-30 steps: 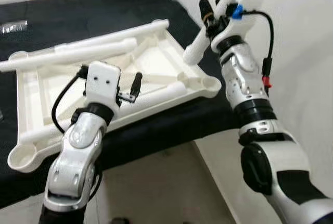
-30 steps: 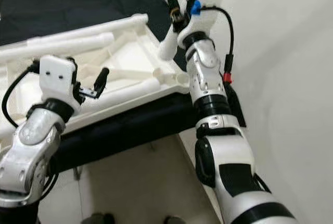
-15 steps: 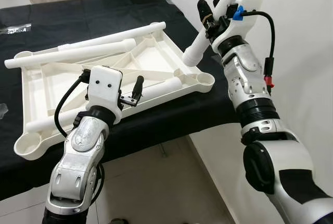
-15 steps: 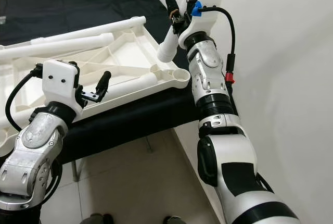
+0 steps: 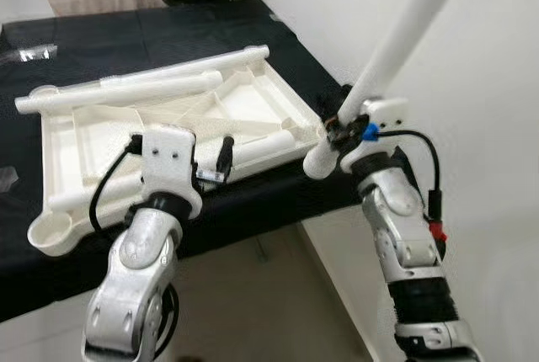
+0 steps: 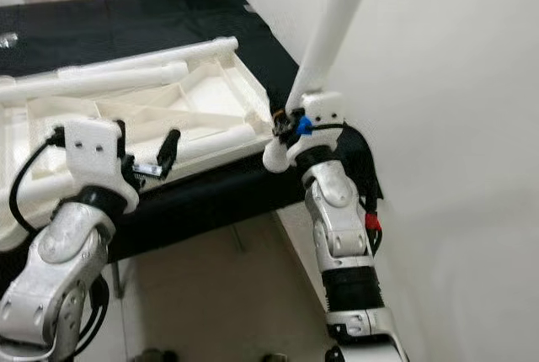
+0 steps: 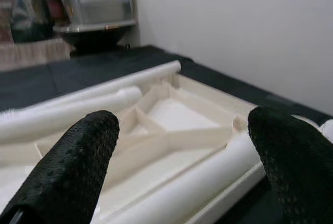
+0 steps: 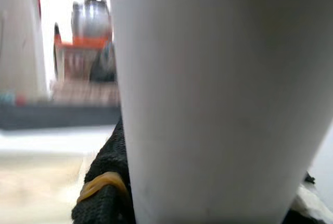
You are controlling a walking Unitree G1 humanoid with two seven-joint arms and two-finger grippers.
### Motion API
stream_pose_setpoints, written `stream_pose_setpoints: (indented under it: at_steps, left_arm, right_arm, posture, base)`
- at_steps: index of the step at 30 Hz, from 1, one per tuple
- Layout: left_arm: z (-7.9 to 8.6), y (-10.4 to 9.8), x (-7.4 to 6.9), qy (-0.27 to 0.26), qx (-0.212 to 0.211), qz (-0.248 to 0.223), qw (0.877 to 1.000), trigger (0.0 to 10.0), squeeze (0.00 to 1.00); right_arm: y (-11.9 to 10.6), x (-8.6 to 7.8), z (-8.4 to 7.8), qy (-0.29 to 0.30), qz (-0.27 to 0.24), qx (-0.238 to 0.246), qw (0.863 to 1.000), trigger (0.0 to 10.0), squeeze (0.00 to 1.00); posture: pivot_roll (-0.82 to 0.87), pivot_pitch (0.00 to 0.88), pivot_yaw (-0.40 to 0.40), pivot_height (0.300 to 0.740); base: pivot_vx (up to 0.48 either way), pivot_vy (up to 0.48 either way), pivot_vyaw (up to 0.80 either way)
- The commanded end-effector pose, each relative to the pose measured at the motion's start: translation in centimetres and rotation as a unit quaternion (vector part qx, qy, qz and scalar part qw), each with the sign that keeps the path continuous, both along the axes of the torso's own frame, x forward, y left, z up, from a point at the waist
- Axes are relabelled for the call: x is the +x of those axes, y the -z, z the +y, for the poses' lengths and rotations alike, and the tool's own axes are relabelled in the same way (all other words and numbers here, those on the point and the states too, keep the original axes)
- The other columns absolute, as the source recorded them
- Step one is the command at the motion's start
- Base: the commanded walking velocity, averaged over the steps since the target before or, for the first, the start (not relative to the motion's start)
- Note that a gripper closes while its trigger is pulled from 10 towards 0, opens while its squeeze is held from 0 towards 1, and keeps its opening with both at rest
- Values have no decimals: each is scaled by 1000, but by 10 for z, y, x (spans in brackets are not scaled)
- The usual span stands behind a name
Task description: Building children table
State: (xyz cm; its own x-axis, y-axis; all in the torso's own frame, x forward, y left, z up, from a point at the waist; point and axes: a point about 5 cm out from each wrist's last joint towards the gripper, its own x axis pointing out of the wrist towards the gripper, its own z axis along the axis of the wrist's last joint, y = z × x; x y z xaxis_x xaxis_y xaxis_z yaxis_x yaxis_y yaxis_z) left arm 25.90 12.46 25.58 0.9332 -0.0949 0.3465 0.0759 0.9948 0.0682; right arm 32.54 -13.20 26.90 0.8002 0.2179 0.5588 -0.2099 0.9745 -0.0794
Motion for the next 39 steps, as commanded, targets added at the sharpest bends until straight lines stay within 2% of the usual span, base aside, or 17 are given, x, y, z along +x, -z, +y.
stream_pose_setpoints:
  at_steps: [1,6,10,15,30,39]
  left_arm:
    - [3,-3,-1,-12,3,-12,1000,10000,0]
    - [5,-6,-5,-20,9,-21,1000,10000,0]
    - [6,-6,-11,-27,8,-27,999,10000,0]
    - [8,-6,-9,-29,6,-28,999,10000,0]
    - [7,-11,-6,-25,29,-38,999,10000,0]
    - [5,-9,-4,-19,17,-27,999,10000,0]
  right_arm:
    - [-20,-8,1,3,-37,12,999,10000,0]
    - [-32,-20,1,14,-52,9,998,10000,0]
    - [-18,-35,0,26,-29,10,999,10000,0]
    - [-13,-36,2,27,-12,14,999,10000,0]
    - [-18,-35,3,32,3,14,999,10000,0]
    - [-18,-33,3,33,7,9,999,10000,0]
  posture:
    - [62,100,-68,740]
    - [59,74,-70,740]
    - [59,62,-74,740]
    - [58,55,-73,740]
    - [56,70,-69,740]
    - [57,78,-69,740]
  base:
    - [0,0,0]
    - [0,0,0]
    - [301,0,0]
    - [347,0,0]
    - [365,0,0]
    - [0,0,0]
